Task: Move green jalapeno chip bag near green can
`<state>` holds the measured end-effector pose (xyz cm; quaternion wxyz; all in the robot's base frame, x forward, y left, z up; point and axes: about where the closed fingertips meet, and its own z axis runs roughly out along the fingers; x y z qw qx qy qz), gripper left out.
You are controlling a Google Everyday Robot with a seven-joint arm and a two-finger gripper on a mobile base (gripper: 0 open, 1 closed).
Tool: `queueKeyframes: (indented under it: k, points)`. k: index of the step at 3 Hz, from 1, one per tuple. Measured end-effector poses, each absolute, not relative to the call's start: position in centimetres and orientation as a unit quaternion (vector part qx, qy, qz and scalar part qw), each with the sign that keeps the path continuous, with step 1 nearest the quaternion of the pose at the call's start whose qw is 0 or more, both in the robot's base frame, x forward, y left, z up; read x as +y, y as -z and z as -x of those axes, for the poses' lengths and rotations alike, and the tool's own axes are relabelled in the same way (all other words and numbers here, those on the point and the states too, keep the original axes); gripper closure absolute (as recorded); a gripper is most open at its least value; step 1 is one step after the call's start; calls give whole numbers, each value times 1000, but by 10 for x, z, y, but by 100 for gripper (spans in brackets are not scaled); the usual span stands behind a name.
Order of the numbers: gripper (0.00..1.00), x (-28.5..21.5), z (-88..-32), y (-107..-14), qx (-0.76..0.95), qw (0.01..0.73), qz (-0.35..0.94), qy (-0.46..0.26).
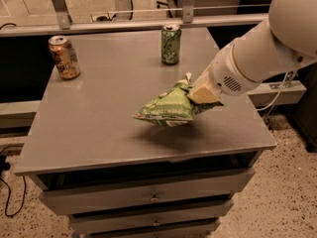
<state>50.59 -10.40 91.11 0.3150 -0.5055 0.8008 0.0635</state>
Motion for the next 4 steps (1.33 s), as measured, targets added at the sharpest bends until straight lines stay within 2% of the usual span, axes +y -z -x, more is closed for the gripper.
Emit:
queueKeyframes:
  k: [2,3,4]
  points:
    - [100,-152,-587,-921,782,382,493,-8]
    - [100,-174,-651,-918,778,409,477,8]
    - [100,-181,-689,-911,778,418,469,10]
